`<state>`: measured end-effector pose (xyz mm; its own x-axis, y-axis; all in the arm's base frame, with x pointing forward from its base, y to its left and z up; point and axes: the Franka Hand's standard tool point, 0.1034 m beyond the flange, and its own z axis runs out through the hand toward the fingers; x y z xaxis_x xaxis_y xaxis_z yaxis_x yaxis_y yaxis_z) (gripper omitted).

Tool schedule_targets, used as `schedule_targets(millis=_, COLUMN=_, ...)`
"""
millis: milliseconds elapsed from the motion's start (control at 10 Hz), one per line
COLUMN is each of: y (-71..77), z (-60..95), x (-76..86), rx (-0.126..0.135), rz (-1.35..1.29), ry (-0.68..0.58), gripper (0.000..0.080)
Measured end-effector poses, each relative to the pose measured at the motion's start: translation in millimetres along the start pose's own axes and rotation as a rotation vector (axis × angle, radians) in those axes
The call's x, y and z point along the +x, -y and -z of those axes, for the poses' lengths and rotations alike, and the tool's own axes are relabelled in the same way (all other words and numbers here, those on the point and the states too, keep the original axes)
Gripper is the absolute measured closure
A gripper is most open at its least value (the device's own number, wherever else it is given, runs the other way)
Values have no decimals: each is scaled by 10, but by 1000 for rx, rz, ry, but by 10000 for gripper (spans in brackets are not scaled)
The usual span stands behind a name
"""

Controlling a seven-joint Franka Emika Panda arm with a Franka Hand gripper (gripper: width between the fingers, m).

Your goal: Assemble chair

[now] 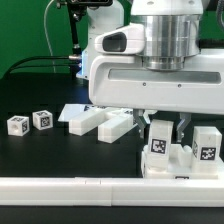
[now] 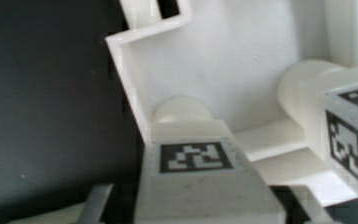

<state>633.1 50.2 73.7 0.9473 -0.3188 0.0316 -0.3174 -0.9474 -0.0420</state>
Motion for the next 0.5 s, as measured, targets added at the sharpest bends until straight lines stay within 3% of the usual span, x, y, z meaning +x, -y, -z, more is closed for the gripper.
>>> schedule_targets(millis=300, y=5, z=-7, x=8, rx=3, rz=-243, ry=-3, gripper=515)
schedule_targets(millis=500, y=-10, z=-5, x=-29, rx=10, rz=-597, ry=42, gripper=515)
